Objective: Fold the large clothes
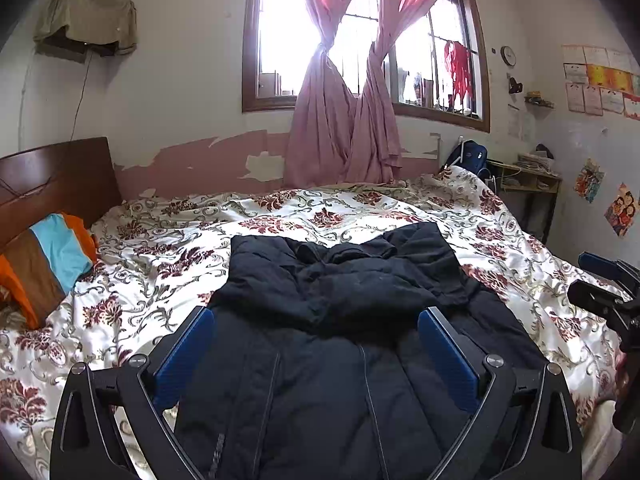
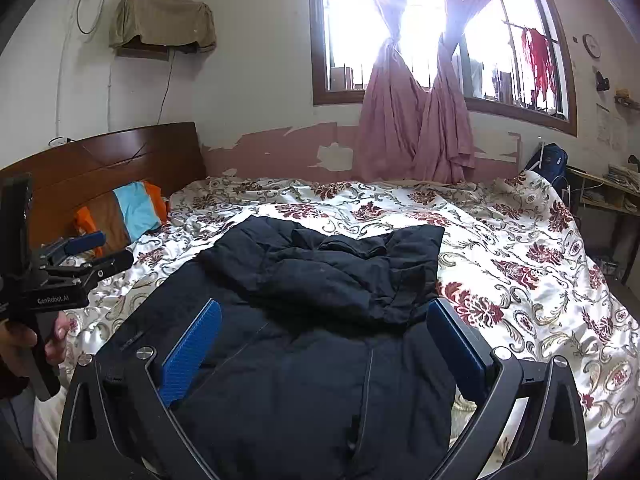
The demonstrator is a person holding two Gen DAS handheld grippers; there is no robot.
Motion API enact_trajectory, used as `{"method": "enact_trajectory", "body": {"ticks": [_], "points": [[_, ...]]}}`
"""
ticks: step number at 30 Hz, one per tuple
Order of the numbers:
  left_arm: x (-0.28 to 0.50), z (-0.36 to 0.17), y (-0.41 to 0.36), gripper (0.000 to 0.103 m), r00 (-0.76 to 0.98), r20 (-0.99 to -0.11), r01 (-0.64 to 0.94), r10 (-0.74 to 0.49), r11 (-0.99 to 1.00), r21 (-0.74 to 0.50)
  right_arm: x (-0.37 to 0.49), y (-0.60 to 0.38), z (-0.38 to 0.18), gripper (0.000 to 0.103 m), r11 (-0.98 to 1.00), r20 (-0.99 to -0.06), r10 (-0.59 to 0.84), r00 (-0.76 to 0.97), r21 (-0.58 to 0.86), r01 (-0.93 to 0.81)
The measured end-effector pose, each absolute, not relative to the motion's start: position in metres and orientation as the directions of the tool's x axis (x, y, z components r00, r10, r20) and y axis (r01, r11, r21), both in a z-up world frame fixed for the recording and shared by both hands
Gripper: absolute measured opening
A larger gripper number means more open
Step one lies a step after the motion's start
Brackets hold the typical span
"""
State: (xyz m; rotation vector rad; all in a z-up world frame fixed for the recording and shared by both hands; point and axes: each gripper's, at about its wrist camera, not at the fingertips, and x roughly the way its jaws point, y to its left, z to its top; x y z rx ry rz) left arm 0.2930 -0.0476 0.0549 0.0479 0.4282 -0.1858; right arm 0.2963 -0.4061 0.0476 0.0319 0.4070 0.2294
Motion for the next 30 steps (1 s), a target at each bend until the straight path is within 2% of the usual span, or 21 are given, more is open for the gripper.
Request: {"method": "enact_trajectory", "body": {"ticks": [10,30], "points": [[0.259,0.04,-0.042,0.103,0.883,-0.442,0.183,-0.156,0.983,0.017,0.255,-0.388,0.038,0.101,0.97,-0.383,0.235,0.893,0.037,-0.24],[0.21,0.004,-0.03,0.103,0.868,-0.483,0.146,-0.113,0.989,0.031,0.225,-0.374,-0.001,0.101,0.966,-0.444,0.238,0.864,0.013,-0.259]]}}
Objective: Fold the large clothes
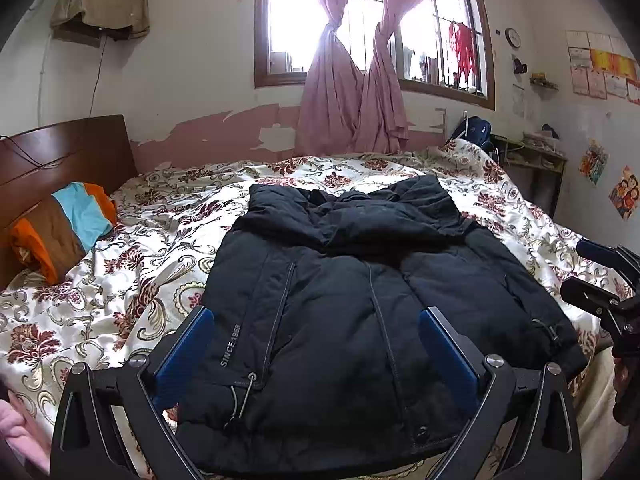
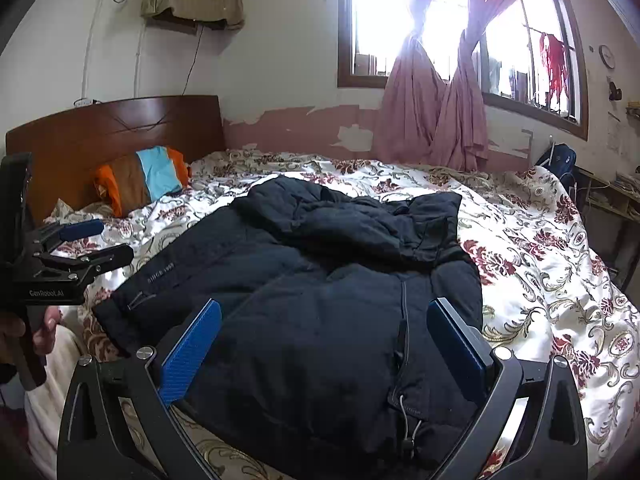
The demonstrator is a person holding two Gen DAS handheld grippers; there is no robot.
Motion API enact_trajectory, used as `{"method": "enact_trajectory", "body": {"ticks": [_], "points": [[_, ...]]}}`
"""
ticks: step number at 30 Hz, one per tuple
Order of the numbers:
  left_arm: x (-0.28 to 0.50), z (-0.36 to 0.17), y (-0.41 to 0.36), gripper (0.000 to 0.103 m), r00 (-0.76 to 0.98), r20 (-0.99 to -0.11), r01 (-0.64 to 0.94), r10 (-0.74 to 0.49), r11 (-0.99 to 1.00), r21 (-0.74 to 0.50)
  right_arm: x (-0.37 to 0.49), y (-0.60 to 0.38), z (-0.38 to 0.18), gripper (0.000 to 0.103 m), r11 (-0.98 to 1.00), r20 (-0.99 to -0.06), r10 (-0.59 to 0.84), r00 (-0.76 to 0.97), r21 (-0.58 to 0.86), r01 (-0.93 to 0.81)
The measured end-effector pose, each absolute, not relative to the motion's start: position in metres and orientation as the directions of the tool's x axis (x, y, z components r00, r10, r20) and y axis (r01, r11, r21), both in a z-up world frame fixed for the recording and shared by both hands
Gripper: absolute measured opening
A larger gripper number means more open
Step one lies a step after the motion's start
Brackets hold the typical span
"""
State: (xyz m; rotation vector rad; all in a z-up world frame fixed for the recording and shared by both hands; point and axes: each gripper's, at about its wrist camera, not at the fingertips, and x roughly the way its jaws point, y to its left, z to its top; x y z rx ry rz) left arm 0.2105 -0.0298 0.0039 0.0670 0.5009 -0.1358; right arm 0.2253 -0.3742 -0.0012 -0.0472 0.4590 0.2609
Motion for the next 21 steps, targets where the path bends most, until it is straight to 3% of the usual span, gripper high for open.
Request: {"method": "enact_trajectory", "body": {"ticks": [13,21], "points": [[0.198,-0.038,0.001,0.103,0.828,-0.554,0.182,-0.089,0.976,0.116,0.21,-0.376,-0.039,0.101,0.957,-0.53,0.21,0.822,-0.06,-0.283],[0.182,-0.071,0.013,0.103,0.768,-0.635,0.245,-0.085,0.955,0.169,0.202,-0.37,-0.074,0.101,0.927,-0.641,0.194,0.742,-0.128,-0.353]]}}
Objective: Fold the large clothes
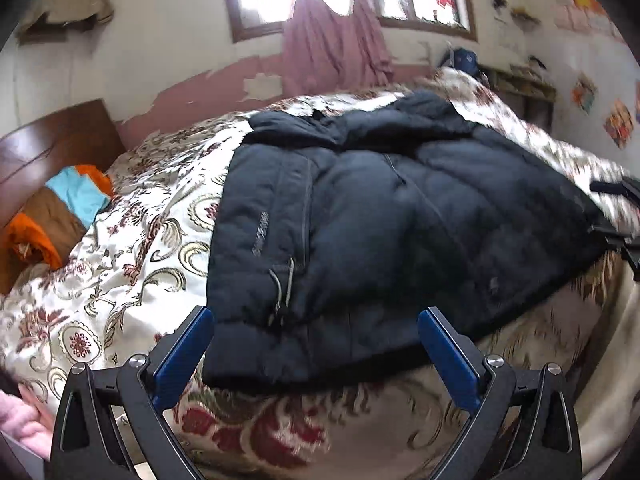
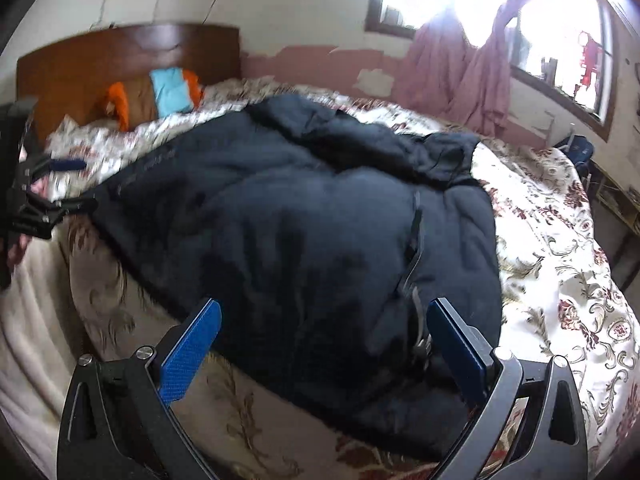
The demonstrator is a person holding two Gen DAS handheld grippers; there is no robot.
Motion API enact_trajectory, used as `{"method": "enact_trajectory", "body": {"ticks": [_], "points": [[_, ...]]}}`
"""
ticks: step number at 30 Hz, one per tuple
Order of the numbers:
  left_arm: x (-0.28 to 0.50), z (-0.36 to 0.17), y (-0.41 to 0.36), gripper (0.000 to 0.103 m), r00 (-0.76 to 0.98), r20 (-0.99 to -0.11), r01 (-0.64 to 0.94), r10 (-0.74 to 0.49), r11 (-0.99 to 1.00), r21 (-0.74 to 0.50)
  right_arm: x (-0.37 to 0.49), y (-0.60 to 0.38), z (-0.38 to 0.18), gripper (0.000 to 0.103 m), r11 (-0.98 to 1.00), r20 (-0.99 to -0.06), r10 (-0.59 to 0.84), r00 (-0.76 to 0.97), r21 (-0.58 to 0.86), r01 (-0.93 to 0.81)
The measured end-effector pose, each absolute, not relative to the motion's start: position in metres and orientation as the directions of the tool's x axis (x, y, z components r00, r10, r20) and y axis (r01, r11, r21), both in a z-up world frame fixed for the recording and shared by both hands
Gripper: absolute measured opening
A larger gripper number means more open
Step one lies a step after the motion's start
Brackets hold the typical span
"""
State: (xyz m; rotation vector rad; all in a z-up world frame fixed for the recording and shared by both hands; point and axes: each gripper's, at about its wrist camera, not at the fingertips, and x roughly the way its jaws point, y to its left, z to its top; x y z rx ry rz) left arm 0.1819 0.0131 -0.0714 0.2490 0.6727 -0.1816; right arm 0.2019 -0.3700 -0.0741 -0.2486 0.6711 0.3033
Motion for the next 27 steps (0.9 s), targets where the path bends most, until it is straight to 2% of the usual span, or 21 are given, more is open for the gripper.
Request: {"method": "enact_trajectory", "body": {"ticks": [4,6,15,19,27], "points": [[0.177,-0.089,0.006,0.103,0.751,-0.659,0.287,-0.035,0.917,0.278,0.204,-0.366,-0.09,0.101,0.922,-0.706,0.181,0.685,-0.121,-0.369],[0.178,-0.099,0.006,0.103,0.73,-0.683,0.298,-0.024,0.911,0.287,0.206,-0.368,-0.098,0.101,0.932,-0.727,0.184,0.661,-0.084,-0.352],[0.175,-0.122,-0.014,0.103,0.729,-0.684,0.364,0.031,0.829,0.425,0.203,-0.366,-0.11,0.101,0.933,-0.733,0.159,0.661,-0.108,-0.344],[0.179,-0.141,-0.035,0.103,0.757,-0.629,0.314,0.177,0.746,0.587,0.203,-0.363,-0.11,0.101,0.929,-0.73,0.147,0.668,-0.129,-0.346],[0.172,-0.152,-0.059,0.103,0.835,-0.504,0.26,0.221,0.649,0.715,0.188,-0.34,-0.126,0.101,0.856,-0.689,-0.028,0.724,-0.391,-0.339]]}}
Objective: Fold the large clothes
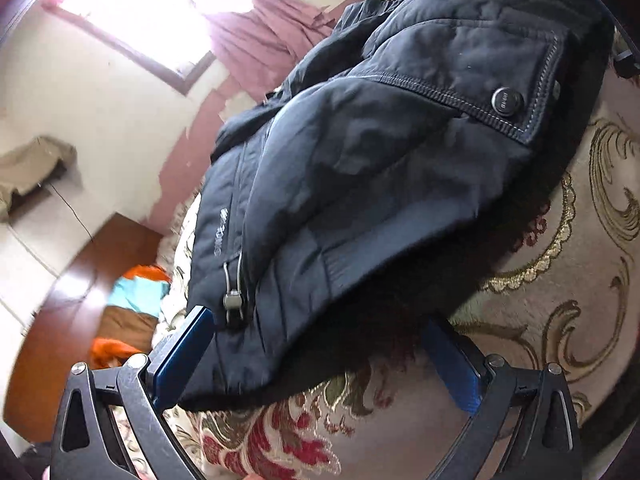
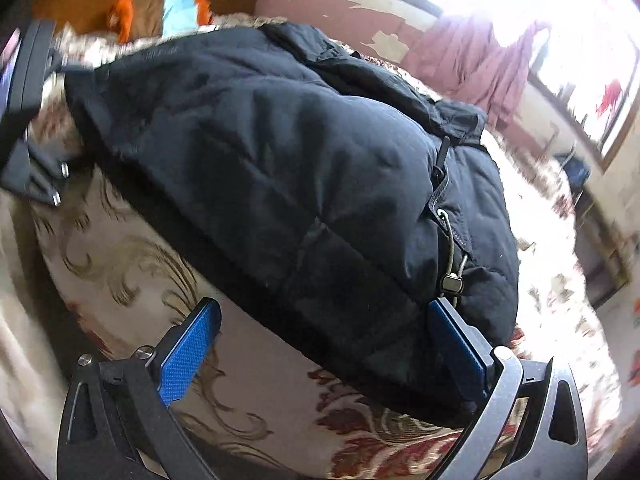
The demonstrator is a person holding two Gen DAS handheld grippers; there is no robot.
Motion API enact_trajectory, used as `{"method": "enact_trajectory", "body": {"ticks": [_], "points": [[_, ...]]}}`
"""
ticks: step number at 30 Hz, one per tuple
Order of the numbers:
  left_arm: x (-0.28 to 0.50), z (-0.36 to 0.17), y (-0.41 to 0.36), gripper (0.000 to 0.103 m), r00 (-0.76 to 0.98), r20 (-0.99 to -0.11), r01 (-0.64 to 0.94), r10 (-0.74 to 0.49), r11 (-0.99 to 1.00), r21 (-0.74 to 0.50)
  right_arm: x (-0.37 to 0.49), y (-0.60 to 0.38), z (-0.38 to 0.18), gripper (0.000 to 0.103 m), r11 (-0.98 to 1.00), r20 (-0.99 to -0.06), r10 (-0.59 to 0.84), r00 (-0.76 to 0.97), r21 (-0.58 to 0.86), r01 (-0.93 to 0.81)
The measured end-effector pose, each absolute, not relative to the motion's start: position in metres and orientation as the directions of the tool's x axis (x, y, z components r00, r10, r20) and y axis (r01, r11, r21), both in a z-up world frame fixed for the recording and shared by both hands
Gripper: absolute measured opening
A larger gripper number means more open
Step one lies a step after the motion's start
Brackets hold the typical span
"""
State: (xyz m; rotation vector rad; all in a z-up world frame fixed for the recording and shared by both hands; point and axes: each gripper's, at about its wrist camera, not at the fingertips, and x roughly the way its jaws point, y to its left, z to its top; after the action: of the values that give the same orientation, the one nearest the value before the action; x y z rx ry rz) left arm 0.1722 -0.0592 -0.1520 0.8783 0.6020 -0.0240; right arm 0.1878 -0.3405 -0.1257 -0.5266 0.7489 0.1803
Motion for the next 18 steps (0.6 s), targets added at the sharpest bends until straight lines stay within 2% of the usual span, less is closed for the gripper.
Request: {"method": "enact_trajectory", "body": {"ticks": [5,8,13,15,18], "points": [[0.169,-0.149,-0.063,0.103,0.853,-0.465,0.216,0.237,0.649,0.729,0.183,-0.331,-0.142,0.101,0.772,-0.592,-0.207,0.779,-0.588,-0.242],[0.175,-0.141,-0.056,0.099,0.855,-0.457,0.183,0.245,0.681,0.709,0.183,-0.331,-0.139,0.101,0.751,-0.508,-0.267,0.819,-0.642,-0.154],[0.174,-0.128,-0.045,0.098,0.866,-0.445,0.146,0.228,0.736,0.661,0.172,-0.339,-0.117,0.099,0.806,-0.415,-0.226,0.881,-0.588,-0.07],[0.172,-0.124,-0.043,0.098,0.876,-0.433,0.14,0.212,0.747,0.65,0.165,-0.343,-0.104,0.096,0.834,-0.375,-0.187,0.908,-0.549,-0.054],[0.17,-0.121,-0.042,0.098,0.889,-0.416,0.143,0.189,0.75,0.646,0.163,-0.347,-0.091,0.08,0.871,-0.371,-0.125,0.92,-0.485,-0.078]]}}
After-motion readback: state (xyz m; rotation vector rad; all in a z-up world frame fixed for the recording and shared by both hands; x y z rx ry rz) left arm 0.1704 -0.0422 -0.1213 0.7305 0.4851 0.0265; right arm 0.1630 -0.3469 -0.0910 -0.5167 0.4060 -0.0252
